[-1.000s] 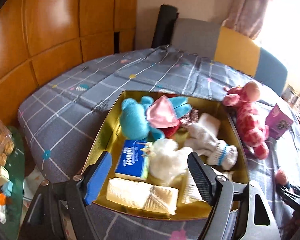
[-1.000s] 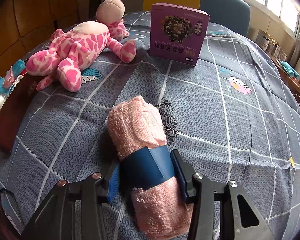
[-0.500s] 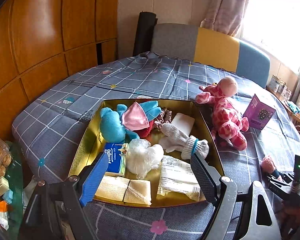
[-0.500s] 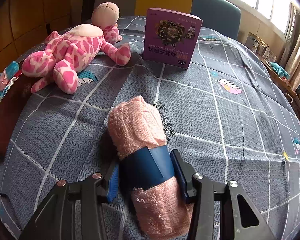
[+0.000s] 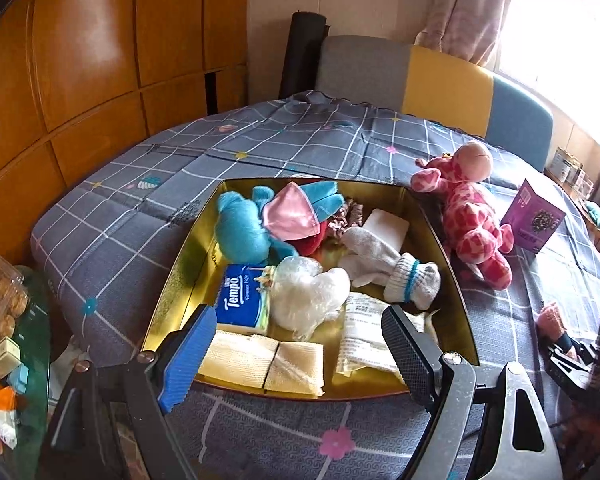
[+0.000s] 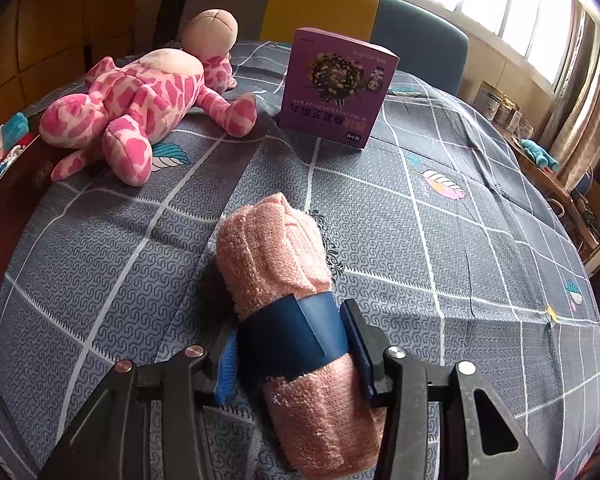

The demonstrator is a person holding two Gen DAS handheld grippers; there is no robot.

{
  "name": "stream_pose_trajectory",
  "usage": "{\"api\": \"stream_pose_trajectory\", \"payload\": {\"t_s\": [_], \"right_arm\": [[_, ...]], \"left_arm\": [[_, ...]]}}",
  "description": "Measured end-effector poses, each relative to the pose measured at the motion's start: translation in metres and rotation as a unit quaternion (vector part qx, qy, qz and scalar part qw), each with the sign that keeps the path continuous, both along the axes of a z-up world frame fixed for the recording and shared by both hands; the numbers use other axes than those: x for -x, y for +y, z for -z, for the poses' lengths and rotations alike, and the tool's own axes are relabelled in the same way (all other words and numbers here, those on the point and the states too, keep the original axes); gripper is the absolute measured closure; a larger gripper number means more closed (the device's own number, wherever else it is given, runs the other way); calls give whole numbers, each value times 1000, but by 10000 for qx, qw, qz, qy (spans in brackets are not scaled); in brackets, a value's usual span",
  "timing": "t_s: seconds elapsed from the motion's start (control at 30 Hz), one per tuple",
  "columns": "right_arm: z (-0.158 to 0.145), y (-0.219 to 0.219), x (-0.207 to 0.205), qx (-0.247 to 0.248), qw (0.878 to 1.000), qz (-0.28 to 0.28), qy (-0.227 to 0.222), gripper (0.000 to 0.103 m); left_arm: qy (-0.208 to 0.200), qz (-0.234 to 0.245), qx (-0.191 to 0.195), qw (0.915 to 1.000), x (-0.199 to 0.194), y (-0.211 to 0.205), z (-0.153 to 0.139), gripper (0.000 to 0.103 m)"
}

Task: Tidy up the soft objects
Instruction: 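Carry the pink towel roll into the gold box and open the right gripper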

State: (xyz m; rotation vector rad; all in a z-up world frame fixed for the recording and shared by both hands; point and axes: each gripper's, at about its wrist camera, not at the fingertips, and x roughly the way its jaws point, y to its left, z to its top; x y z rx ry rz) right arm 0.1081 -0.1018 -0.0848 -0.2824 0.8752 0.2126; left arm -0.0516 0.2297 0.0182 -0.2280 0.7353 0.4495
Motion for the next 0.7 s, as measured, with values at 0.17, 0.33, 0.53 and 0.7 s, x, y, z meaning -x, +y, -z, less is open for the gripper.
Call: {"api": "stream_pose_trajectory", "payload": {"t_s": [0.17, 0.33, 0.53, 0.7], "right_arm": [[-4, 0, -6, -48, 9996, 138, 231, 58], [-9, 0, -8, -94, 9989, 299, 342, 60], [-39, 14, -3, -551, 9979, 202, 284, 60], [-79, 58, 6, -1147, 9917, -493, 302, 60]], "left_arm": [[41, -71, 21, 10000, 4, 7, 4, 18], [65, -155, 46, 9998, 8, 14, 7, 17], [99, -233, 79, 9996, 11, 21, 11, 17], [70, -362, 135, 9992, 15, 31, 10, 17]]}}
